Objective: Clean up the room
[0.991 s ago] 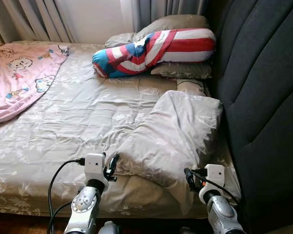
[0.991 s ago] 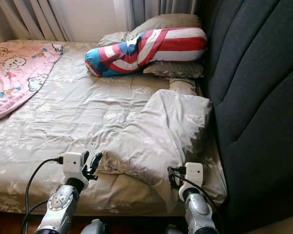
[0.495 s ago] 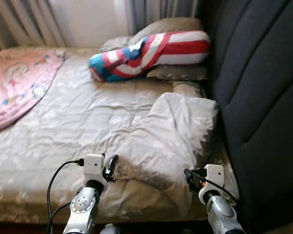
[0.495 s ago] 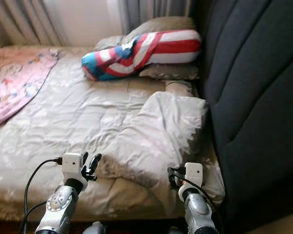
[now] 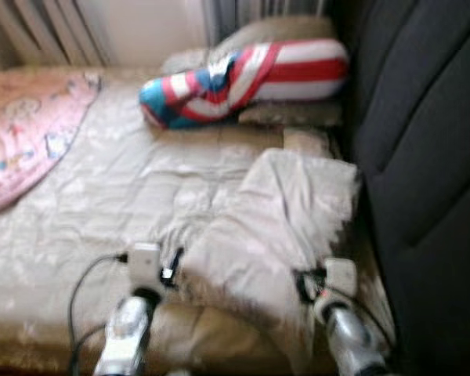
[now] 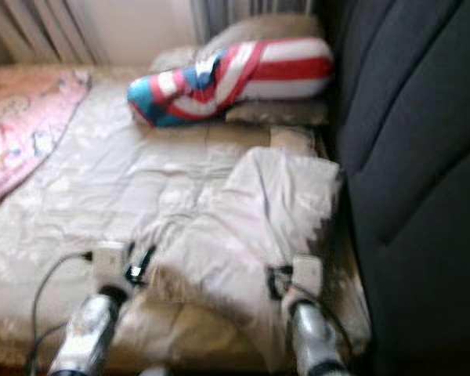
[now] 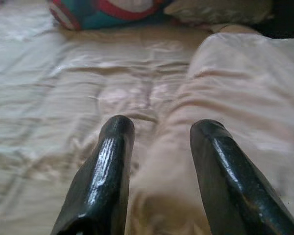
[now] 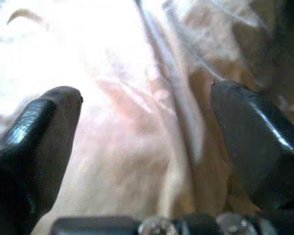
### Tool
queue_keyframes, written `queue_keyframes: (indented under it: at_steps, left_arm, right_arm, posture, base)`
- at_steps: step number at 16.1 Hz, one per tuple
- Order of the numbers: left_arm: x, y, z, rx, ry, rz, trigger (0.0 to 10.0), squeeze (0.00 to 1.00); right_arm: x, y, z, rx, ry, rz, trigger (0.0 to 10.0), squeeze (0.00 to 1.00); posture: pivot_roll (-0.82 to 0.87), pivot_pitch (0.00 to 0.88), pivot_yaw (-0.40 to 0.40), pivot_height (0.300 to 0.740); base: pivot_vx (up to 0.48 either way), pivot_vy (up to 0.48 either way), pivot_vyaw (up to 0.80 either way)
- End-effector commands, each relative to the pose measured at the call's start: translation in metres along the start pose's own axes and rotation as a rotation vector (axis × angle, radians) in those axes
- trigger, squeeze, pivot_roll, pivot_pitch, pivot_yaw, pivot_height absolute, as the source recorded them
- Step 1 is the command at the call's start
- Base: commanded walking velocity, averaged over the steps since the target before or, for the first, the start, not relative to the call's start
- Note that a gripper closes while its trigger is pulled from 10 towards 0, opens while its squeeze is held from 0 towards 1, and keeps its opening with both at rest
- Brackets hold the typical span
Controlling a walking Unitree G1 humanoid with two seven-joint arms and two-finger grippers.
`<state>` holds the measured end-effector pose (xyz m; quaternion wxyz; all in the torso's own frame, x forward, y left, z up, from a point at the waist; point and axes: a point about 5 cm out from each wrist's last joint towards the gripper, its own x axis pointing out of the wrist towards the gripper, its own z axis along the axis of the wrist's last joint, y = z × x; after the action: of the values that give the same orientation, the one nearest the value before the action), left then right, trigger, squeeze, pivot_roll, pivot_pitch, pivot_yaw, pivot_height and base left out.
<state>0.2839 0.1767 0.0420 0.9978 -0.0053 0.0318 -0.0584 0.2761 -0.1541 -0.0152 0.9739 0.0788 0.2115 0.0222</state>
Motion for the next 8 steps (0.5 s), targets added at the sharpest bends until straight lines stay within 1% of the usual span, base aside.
queue_keyframes:
  at_steps: [1, 3, 4, 6, 7, 8]
  left_arm:
    - [0.000, -0.007, -0.002, -0.017, 0.011, -0.016, 10.0, 0.00]
    - [0.000, -0.006, -0.002, -0.017, 0.012, -0.016, 10.0, 0.00]
    - [-0.001, -0.005, -0.002, -0.017, 0.012, -0.015, 10.0, 0.00]
    - [-0.002, -0.004, -0.002, -0.014, 0.012, -0.014, 10.0, 0.00]
    - [-0.003, -0.003, -0.002, -0.012, 0.012, -0.013, 10.0, 0.00]
    - [-0.003, -0.001, -0.001, -0.010, 0.012, -0.013, 10.0, 0.00]
  right_arm:
    - [-0.005, -0.010, -0.009, -0.006, 0.054, -0.009, 10.0, 0.00]
    - [-0.002, -0.008, -0.007, -0.037, 0.065, 0.001, 10.0, 0.00]
    - [0.000, -0.007, -0.004, -0.043, 0.069, -0.017, 10.0, 0.00]
    - [0.003, -0.003, -0.001, -0.021, 0.073, -0.035, 10.0, 0.00]
    - [0.004, 0.000, -0.001, 0.026, 0.078, -0.027, 10.0, 1.00]
    - [0.004, 0.000, -0.002, 0.056, 0.094, -0.039, 10.0, 1.00]
  posture:
    - [-0.03, 0.083, 0.002, 0.670]
    - [-0.03, 0.083, 0.003, 0.670]
    - [-0.02, 0.083, 0.004, 0.670]
    - [-0.02, 0.085, 0.009, 0.670]
    - [-0.02, 0.085, 0.011, 0.670]
    - [-0.01, 0.086, 0.014, 0.670]
  base:
    - [0.000, 0.000, 0.00]
    - [0.000, 0.000, 0.00]
    - [0.000, 0.000, 0.00]
    - [0.000, 0.000, 0.00]
    - [0.000, 0.000, 0.00]
    - [0.000, 0.000, 0.00]
